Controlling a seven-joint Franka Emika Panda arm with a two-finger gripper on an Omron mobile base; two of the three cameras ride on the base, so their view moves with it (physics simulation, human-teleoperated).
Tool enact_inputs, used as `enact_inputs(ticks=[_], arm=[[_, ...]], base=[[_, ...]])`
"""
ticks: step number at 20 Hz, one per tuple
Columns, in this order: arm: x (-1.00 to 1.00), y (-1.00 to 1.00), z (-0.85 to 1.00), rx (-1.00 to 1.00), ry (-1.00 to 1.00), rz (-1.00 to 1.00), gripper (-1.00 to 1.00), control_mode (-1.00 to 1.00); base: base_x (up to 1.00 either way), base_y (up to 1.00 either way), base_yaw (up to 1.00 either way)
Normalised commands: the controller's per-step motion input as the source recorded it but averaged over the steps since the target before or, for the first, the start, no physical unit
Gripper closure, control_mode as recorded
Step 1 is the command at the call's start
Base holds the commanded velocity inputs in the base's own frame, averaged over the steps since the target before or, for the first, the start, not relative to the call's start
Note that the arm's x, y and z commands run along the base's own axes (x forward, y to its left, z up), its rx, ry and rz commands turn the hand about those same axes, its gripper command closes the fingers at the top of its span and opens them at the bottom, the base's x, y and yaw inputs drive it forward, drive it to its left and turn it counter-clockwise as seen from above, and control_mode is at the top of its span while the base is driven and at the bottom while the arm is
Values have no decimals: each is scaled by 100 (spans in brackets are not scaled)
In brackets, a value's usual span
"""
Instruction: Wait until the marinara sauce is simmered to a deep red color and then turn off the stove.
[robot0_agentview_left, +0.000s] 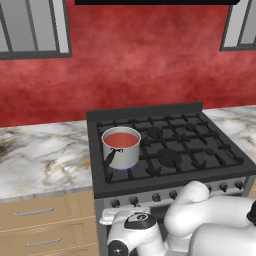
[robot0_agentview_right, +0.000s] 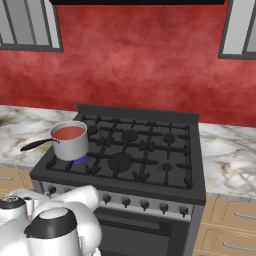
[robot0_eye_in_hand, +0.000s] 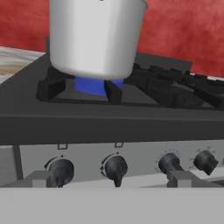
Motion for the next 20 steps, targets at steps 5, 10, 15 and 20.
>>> enact_inputs(ticks=[5,10,15,20], arm=[[17,-1,-20,0,0,0,-100,-100],[16,-1,-21,0,0,0,-100,-100],[15,-2,-14,0,0,1,-100,-100],[17,0,-13,0,0,0,-100,-100]], base=[[0,0,0],[0,0,0],[0,0,0],[0,0,0]])
